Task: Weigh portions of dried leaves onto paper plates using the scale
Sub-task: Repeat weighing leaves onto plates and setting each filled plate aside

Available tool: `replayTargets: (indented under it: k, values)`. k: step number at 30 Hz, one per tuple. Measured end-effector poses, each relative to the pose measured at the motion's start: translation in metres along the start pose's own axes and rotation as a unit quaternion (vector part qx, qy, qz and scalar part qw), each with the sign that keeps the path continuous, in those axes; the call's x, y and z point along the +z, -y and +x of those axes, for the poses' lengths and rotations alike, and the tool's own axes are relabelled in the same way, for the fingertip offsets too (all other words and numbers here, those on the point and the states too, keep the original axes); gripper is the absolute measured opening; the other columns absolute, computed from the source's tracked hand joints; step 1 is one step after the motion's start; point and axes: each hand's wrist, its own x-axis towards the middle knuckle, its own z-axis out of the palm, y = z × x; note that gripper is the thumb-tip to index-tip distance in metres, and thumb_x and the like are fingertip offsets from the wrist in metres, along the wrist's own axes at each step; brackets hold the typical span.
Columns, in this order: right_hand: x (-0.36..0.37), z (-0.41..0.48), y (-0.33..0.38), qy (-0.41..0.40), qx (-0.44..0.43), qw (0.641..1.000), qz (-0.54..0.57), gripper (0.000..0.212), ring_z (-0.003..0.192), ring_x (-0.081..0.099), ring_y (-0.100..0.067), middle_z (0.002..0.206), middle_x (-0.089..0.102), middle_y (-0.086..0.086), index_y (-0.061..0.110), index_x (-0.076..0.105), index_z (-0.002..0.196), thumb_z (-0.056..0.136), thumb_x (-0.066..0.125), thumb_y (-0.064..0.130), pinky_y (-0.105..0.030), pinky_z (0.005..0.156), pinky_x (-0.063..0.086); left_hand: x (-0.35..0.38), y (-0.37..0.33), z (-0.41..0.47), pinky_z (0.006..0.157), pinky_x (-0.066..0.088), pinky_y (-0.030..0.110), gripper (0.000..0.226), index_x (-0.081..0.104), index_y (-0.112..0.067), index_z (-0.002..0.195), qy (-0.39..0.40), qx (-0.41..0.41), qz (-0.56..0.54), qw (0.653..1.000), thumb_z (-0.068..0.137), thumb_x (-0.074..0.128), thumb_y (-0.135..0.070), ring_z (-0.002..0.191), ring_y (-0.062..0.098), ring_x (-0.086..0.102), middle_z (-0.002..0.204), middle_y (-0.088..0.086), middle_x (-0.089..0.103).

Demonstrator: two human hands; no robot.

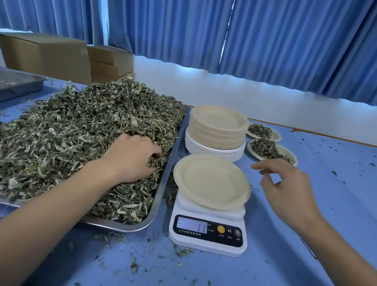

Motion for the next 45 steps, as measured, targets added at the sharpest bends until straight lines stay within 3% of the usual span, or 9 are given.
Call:
replayTargets:
  k: [4, 8, 14, 24, 29, 32, 37, 41, 45]
  values:
    - [0.019, 0.005, -0.031, -0.023, 0.098, 0.995, -0.001, 0.034, 0.088, 0.066, -0.007, 0.096, 0.074, 0.013, 0.032, 0.072, 0.090, 0.095, 0.054, 0.003, -0.028, 0.073, 0.048, 0.003, -0.003, -0.004, 0.115, 0.017, 0.060, 0.059, 0.039, -0.043, 0.147, 0.049, -0.048, 0.022, 0.997, 0.091, 0.054, -0.057, 0.145, 0.028, 0.031, 0.156, 0.007, 0.034]
    - [0.021, -0.003, -0.043, 0.009, 0.134, 0.990, -0.033, 0.043, 0.081, 0.068, -0.014, 0.085, 0.073, 0.017, 0.039, 0.069, 0.076, 0.092, 0.054, 0.002, -0.039, 0.077, 0.056, -0.006, -0.006, -0.007, 0.112, 0.029, 0.058, 0.066, 0.033, -0.042, 0.151, 0.111, -0.055, 0.011, 0.992, 0.090, 0.059, -0.046, 0.137, 0.028, 0.045, 0.151, 0.004, 0.043]
    - [0.018, -0.005, -0.044, 0.020, 0.143, 0.989, -0.041, 0.043, 0.079, 0.069, -0.020, 0.081, 0.074, 0.014, 0.039, 0.071, 0.073, 0.091, 0.054, 0.004, -0.044, 0.077, 0.058, -0.009, -0.011, -0.011, 0.090, 0.055, 0.044, 0.063, 0.054, -0.030, 0.139, 0.033, -0.058, -0.049, 0.997, 0.084, 0.060, 0.002, 0.108, 0.032, 0.064, 0.125, 0.009, 0.064]
    - [0.019, -0.004, -0.044, 0.030, 0.129, 0.990, -0.043, 0.043, 0.077, 0.067, -0.010, 0.086, 0.074, 0.018, 0.037, 0.072, 0.075, 0.092, 0.056, 0.002, -0.033, 0.070, 0.053, -0.025, -0.005, -0.009, 0.064, 0.059, 0.036, 0.050, 0.071, -0.028, 0.122, -0.137, -0.129, -0.152, 0.970, 0.085, 0.062, 0.003, 0.047, 0.012, 0.045, 0.082, 0.003, 0.067]
    - [0.019, -0.003, -0.045, 0.032, 0.130, 0.990, -0.044, 0.043, 0.076, 0.069, -0.015, 0.084, 0.073, 0.019, 0.036, 0.073, 0.075, 0.092, 0.056, 0.001, -0.031, 0.067, 0.054, -0.033, -0.006, -0.004, 0.032, 0.037, 0.014, 0.048, 0.071, -0.029, 0.120, -0.185, -0.149, -0.260, 0.936, 0.086, 0.067, 0.005, 0.036, 0.004, 0.055, 0.115, 0.010, 0.072]
    - [0.019, -0.003, -0.045, 0.029, 0.129, 0.991, -0.036, 0.045, 0.077, 0.068, -0.011, 0.083, 0.073, 0.021, 0.036, 0.073, 0.073, 0.091, 0.055, -0.001, -0.024, 0.065, 0.050, -0.048, -0.013, 0.004, 0.044, 0.048, 0.020, 0.047, 0.072, -0.030, 0.118, -0.232, -0.144, -0.281, 0.920, 0.085, 0.068, 0.004, 0.039, 0.009, 0.051, 0.119, 0.006, 0.072]
    - [0.019, -0.003, -0.047, 0.027, 0.124, 0.991, -0.031, 0.045, 0.079, 0.065, 0.000, 0.084, 0.072, 0.023, 0.037, 0.072, 0.073, 0.091, 0.055, 0.000, -0.012, 0.064, 0.044, -0.072, -0.051, 0.014, 0.089, 0.054, 0.031, 0.040, 0.077, -0.027, 0.106, -0.235, -0.062, -0.321, 0.916, 0.082, 0.067, 0.004, 0.087, 0.014, 0.063, 0.102, 0.000, 0.074]
    - [0.019, -0.002, -0.047, 0.028, 0.120, 0.992, -0.030, 0.046, 0.078, 0.066, -0.003, 0.083, 0.073, 0.022, 0.038, 0.071, 0.071, 0.091, 0.056, 0.000, -0.011, 0.065, 0.044, -0.075, -0.087, 0.023, 0.086, 0.049, 0.023, 0.034, 0.078, -0.026, 0.104, -0.142, 0.004, -0.353, 0.925, 0.080, 0.073, -0.003, 0.101, 0.016, 0.063, 0.103, -0.002, 0.073]
    - [0.018, -0.003, -0.047, 0.027, 0.119, 0.992, -0.028, 0.043, 0.081, 0.066, -0.002, 0.084, 0.074, 0.018, 0.035, 0.072, 0.072, 0.091, 0.056, -0.001, -0.007, 0.064, 0.044, -0.068, -0.106, 0.027, 0.090, 0.051, 0.030, 0.037, 0.074, -0.023, 0.113, 0.080, 0.070, -0.327, 0.939, 0.078, 0.086, -0.023, 0.106, 0.018, 0.061, 0.111, -0.004, 0.063]
